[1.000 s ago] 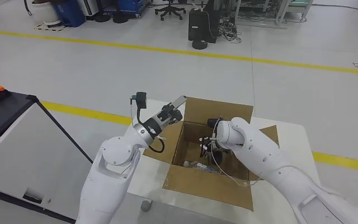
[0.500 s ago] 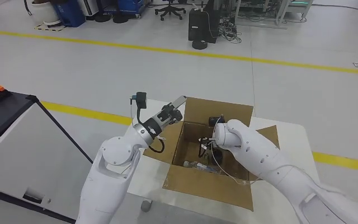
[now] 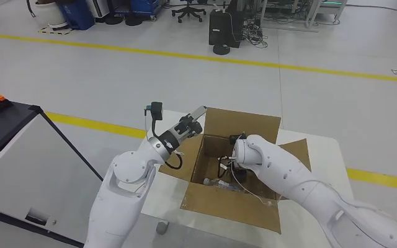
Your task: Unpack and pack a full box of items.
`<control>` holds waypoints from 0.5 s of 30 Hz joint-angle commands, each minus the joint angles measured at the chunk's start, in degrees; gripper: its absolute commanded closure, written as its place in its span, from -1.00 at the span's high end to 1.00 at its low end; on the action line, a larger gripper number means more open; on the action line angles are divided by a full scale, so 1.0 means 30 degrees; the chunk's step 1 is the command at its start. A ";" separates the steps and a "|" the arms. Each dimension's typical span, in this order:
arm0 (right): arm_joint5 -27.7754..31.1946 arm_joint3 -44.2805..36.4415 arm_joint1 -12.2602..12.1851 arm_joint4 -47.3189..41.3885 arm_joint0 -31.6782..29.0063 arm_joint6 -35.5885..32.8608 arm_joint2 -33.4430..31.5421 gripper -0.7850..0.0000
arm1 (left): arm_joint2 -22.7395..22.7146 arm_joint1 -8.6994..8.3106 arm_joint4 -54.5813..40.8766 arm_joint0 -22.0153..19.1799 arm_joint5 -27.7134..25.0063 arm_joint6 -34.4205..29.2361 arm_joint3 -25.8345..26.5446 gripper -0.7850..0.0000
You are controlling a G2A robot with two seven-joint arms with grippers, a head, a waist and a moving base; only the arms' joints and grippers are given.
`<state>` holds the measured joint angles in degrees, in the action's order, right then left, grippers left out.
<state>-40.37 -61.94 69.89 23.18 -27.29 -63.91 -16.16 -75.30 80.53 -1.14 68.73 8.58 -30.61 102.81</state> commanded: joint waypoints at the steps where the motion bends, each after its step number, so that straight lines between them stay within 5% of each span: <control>1: -0.0066 0.0083 0.0080 -0.0139 0.0102 0.0063 0.0194 1.00 | 0.0000 0.0000 -0.0001 0.0000 0.0001 0.0000 0.0000 1.00; 15: -0.0598 0.0530 0.0398 -0.1021 0.0538 0.0596 0.1259 1.00 | 0.0000 0.0000 -0.0001 0.0000 0.0001 0.0000 0.0000 1.00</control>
<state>-42.02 -60.40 71.07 20.29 -25.72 -62.26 -12.53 -75.30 80.53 -1.14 68.73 8.58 -30.61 102.81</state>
